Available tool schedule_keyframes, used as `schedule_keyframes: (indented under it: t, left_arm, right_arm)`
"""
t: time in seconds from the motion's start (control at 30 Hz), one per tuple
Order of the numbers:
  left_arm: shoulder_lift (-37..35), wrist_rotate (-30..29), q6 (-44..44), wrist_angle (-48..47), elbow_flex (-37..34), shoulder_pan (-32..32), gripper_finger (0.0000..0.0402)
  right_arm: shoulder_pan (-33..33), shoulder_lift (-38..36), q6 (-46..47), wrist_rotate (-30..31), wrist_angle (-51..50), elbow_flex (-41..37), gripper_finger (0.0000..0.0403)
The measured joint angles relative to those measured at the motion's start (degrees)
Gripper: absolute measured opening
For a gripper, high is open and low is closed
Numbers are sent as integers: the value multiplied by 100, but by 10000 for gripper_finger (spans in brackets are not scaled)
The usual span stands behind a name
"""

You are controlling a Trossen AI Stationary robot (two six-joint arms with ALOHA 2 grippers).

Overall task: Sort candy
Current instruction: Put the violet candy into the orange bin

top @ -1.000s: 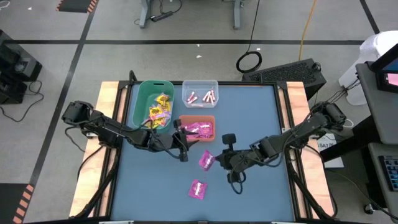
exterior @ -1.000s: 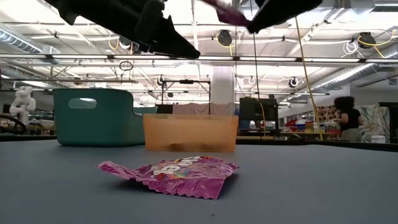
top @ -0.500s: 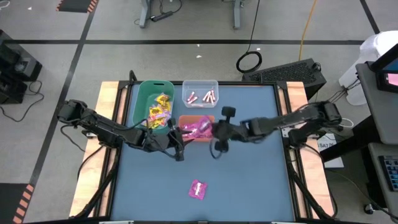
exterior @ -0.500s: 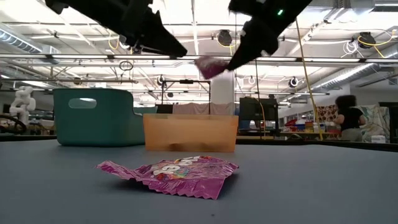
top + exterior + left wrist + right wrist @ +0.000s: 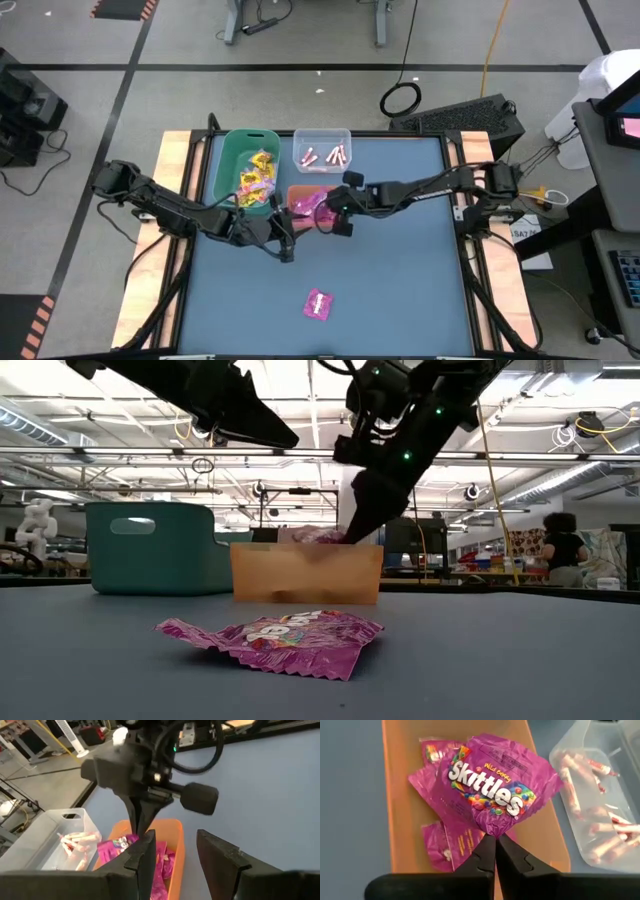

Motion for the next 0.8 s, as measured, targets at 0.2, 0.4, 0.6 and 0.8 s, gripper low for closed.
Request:
schedule_keyframes:
  t: [0.2, 0.4, 0.6, 0.8]
  left_arm:
    - [0, 523, 71, -22, 0, 0, 148]
    - [0, 1009, 98, -38, 0, -1, 148]
    - [0, 2175, 293, -45, 0, -90, 148]
    - [0, 3010, 253, 53, 0, -316, 148]
  right_arm:
    - [1, -12, 239, -4, -115, 2, 42]
    - [142, -230, 631, 8, -158, 2, 108]
    - [821, -1052, 906, 50, -449, 2, 129]
    - [2050, -1300, 1148, 25, -519, 9, 130]
